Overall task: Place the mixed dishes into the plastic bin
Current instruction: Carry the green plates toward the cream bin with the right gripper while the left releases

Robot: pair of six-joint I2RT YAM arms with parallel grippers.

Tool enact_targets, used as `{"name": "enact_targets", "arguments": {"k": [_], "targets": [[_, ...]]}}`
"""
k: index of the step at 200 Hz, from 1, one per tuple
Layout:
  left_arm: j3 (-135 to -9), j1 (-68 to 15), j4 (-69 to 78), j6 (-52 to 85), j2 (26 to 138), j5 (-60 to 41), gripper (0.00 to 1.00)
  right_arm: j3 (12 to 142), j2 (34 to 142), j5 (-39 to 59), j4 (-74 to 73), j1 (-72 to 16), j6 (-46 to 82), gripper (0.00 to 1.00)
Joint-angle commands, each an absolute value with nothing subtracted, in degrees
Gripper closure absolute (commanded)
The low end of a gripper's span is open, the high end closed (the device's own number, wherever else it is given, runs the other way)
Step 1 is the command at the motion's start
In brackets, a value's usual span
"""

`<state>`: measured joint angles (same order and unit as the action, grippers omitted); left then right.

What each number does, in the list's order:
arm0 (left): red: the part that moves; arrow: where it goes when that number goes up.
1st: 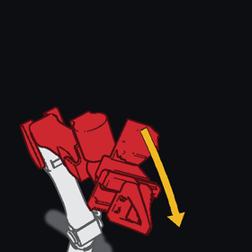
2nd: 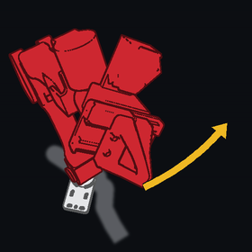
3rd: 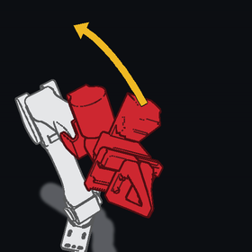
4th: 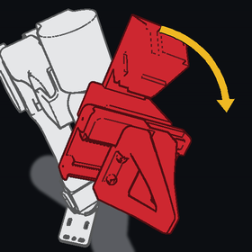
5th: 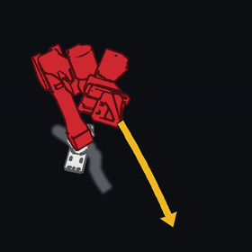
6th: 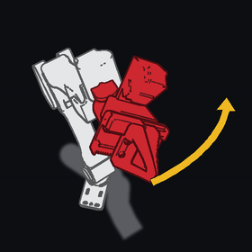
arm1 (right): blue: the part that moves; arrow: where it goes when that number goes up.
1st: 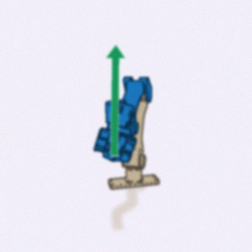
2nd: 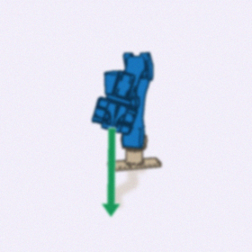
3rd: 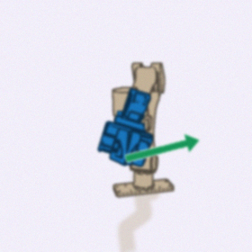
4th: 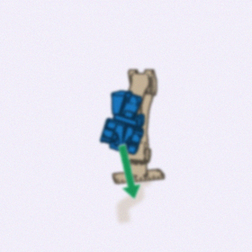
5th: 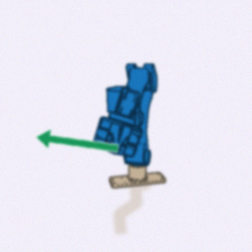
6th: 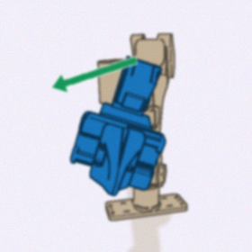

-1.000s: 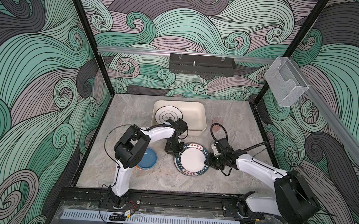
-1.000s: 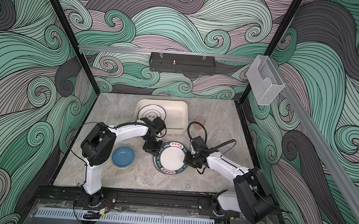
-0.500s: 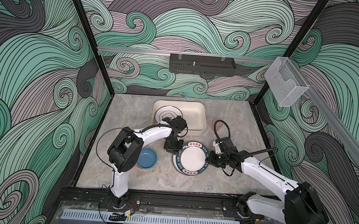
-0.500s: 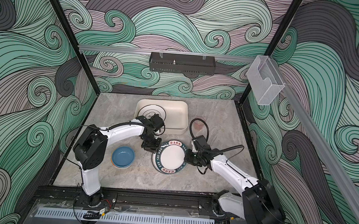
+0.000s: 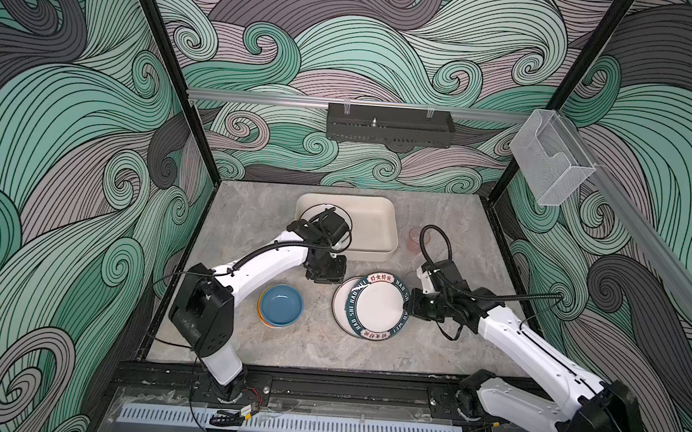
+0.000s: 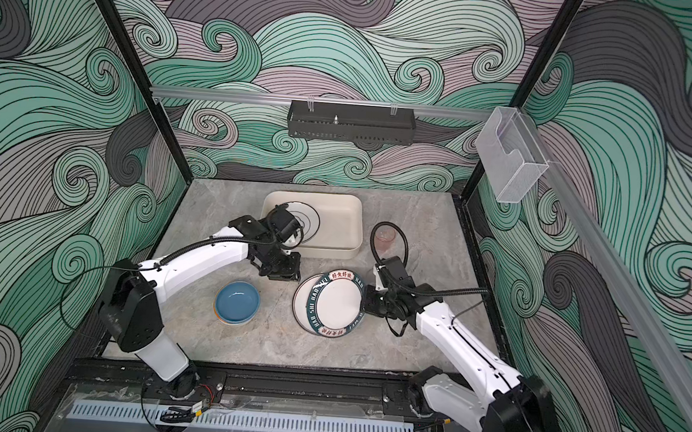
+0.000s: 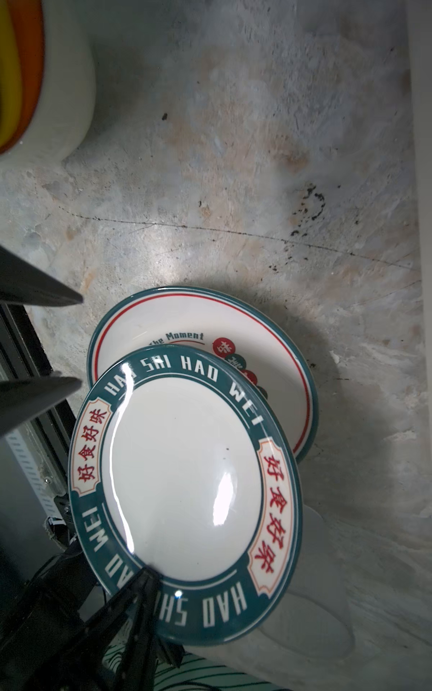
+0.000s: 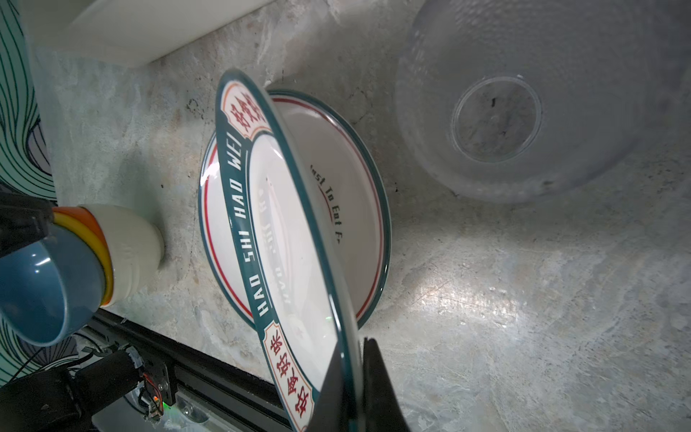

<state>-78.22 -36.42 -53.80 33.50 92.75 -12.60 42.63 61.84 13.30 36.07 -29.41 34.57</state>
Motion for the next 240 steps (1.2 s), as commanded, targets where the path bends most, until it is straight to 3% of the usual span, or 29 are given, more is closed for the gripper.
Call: {"name": "enact_targets", "arguments": {"k": [1, 89, 184, 240], "targets": [[-77.7, -34.8, -55.3, 34.6, 89.4, -11.1, 0.60, 47.0, 60.0, 14.1, 37.7, -29.8, 33.1, 1.00], [-75.3, -23.6, -54.5, 34.7, 78.8, -15.1, 0.47, 59.3, 66.4, 16.2, 36.7, -29.5, 32.9, 1.00], [-72.1, -13.6, -51.3, 35.0, 73.4, -17.7, 0.35, 76.1, 87.0, 20.0, 28.6, -26.9, 37.5, 1.00], [-71.5, -9.4, -51.9, 34.8, 72.5, -19.9, 0.35, 86.6, 100.3, 20.5, 25.4, -25.5, 40.3, 1.00]]}}
